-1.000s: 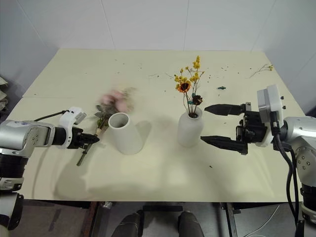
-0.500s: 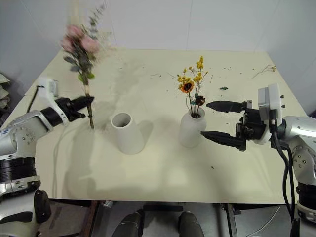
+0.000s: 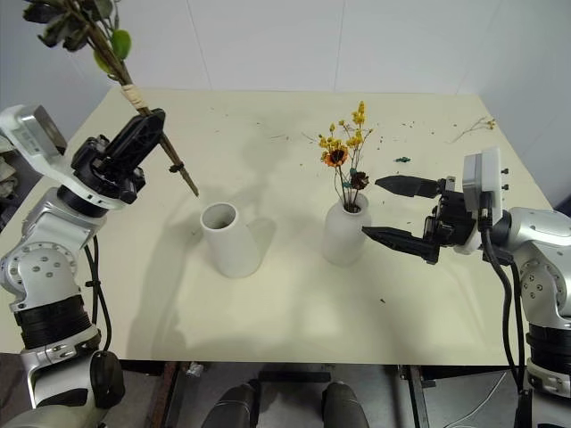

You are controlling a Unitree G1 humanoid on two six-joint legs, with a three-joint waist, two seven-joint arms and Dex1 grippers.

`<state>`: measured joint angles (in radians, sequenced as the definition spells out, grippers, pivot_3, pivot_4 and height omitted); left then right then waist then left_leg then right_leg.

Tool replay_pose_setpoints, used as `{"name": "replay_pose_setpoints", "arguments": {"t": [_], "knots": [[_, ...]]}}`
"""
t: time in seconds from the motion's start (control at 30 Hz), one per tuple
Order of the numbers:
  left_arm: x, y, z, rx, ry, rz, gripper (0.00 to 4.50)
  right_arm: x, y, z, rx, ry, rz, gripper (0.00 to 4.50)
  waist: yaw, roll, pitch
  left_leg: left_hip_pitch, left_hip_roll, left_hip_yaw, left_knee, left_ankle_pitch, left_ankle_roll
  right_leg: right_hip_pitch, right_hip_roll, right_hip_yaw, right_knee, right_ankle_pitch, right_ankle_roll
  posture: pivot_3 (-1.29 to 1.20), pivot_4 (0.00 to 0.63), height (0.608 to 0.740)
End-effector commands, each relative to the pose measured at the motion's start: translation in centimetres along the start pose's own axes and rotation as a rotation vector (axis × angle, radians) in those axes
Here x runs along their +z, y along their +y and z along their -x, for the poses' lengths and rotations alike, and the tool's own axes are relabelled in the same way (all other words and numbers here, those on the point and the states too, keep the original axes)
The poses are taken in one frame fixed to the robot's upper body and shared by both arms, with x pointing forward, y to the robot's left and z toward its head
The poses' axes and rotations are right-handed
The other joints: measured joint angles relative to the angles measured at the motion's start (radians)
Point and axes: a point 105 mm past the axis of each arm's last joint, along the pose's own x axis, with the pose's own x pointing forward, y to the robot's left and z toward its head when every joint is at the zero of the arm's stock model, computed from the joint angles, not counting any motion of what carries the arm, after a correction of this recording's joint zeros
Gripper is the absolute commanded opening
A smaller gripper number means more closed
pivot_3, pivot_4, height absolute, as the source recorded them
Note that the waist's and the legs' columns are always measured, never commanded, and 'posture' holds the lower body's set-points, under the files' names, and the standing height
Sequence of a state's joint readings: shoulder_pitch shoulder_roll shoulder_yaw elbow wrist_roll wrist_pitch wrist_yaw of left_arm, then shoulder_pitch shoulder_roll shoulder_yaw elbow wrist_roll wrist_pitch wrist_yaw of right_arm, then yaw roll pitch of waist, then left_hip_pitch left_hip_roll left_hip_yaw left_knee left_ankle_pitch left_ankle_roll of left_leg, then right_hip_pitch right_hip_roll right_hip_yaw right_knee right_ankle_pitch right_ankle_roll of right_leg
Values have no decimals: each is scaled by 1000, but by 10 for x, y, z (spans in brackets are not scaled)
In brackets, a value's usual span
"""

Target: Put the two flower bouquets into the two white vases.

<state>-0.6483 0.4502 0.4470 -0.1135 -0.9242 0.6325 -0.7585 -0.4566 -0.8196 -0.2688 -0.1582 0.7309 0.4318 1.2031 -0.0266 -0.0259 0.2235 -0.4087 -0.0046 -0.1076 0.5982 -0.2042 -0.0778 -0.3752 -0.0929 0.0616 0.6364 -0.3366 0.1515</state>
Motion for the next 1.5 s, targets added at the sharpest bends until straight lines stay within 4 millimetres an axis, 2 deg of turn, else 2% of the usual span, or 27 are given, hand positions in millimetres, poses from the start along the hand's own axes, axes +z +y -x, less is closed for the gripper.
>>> {"name": "replay_pose_setpoints", "arguments": {"t": [0.03, 0.17, 0.5, 0.63, 0.8, 0.9, 1.0, 1.3, 1.5], "knots": [[-1, -10, -5, -57, -12, -13, 27, 9, 4, -1, -10, -28, 41, 4500, 0, 0, 0, 0, 0, 0, 0, 0, 0, 0, 0, 0, 0, 0, 0, 0, 150, 740], [-21, -11, 0, -75, 28, 10, 27, 10, 5, 0, -31, -34, 43, 4500, -1, 0, 0, 0, 0, 0, -1, 0, 0, 0, 0, 0, -1, 0, 0, 0, 150, 740], [-42, -13, 7, -84, 56, 1, 27, 12, 6, 1, -73, -42, 47, 4500, 1, 0, 0, 0, 0, 0, -1, 0, 0, 0, 0, 0, -1, 0, 0, 0, 150, 740], [-48, -10, 9, -82, 57, -29, 1211, 13, 6, 0, -85, -52, 47, 4500, 2, 0, 0, 0, 0, 0, -1, 0, 0, 0, 0, 0, -1, 0, 0, 0, 150, 740], [-57, -17, 17, -129, 130, -59, 2740, 13, 5, -1, -96, -60, 48, 4500, 0, 0, 0, 0, 0, 0, -1, 0, 0, 0, 0, 0, -2, 0, 0, 0, 150, 740], [-55, -18, 23, -142, 169, -88, 3662, 13, 5, 0, -102, -62, 49, 4500, 0, 0, 0, 0, 0, 0, -2, 0, 0, 0, 0, 0, -2, 0, 0, 0, 150, 740], [-48, -17, 36, -186, 293, -156, 4457, 12, 4, 0, -104, -64, 47, 4500, -3, 0, 0, 0, 0, 0, -2, 0, 0, 0, 1, 0, -2, 0, -1, 0, 150, 740], [-8, 0, 60, -205, 497, -273, 4457, 6, 0, 3, -89, -45, 41, 4500, -1, 0, 0, 0, 1, 0, -5, 0, 1, 0, 0, 0, -4, -1, -2, 0, 150, 740], [2, -4, 69, -260, 576, -252, 4457, 2, -2, 17, -62, 29, 63, 4500, -1, 0, 0, 0, 1, 0, -9, 0, 1, 0, 0, 0, -8, -1, -2, 0, 150, 740]]}}
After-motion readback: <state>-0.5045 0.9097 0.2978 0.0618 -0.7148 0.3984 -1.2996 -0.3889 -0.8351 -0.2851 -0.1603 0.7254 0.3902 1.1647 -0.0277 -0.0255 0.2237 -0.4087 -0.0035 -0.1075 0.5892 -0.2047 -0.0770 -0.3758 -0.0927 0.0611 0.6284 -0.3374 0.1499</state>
